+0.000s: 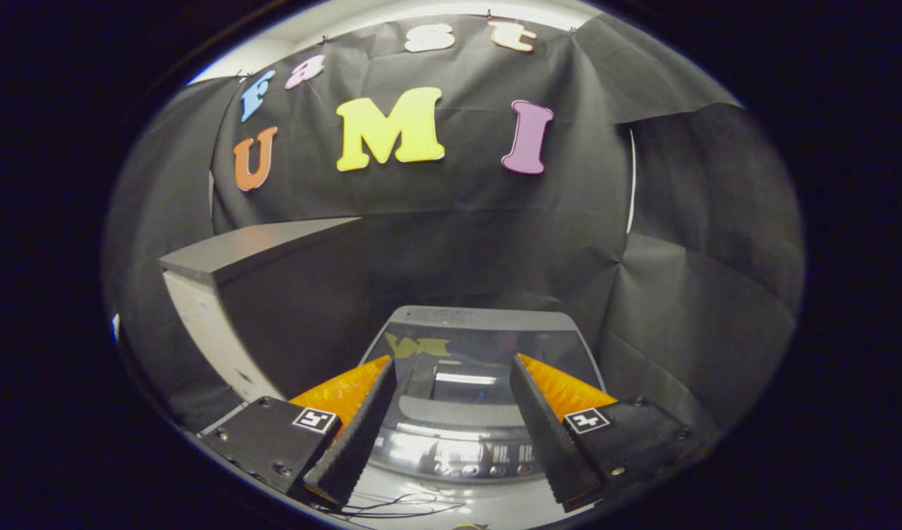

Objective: Put the clothes into the washing machine and then close the washing machine lid.

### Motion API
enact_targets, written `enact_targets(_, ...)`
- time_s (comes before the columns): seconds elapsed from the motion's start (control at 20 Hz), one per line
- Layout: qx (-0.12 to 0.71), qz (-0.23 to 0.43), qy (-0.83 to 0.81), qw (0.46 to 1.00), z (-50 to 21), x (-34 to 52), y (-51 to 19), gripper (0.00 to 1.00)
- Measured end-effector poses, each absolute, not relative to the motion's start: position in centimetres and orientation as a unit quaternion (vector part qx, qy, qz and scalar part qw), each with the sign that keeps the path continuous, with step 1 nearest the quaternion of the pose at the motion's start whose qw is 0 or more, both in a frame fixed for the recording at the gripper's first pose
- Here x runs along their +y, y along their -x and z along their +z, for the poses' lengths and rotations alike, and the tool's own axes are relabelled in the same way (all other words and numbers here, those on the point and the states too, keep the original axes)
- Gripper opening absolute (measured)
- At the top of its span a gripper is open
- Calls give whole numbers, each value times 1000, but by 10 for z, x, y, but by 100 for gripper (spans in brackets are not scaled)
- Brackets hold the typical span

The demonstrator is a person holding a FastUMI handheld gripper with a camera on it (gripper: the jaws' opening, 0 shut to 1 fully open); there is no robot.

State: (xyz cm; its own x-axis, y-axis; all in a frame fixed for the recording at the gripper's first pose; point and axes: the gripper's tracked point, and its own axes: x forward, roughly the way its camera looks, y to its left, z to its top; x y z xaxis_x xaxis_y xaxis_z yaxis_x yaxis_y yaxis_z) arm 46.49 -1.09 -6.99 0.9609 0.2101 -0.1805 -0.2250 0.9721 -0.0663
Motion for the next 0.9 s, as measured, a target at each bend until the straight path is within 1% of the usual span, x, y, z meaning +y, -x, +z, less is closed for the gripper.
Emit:
enact_targets(0.2,80,94,26,992,-75,-13,-359,98)
enact_targets(0.5,43,26,-3,999,-66,-21,-188,99)
enact_targets(0.7,28,-2,-14,999,-58,-22,-107,99)
enact_targets(0.9,32,7,-11,999,-64,-13,-70,99)
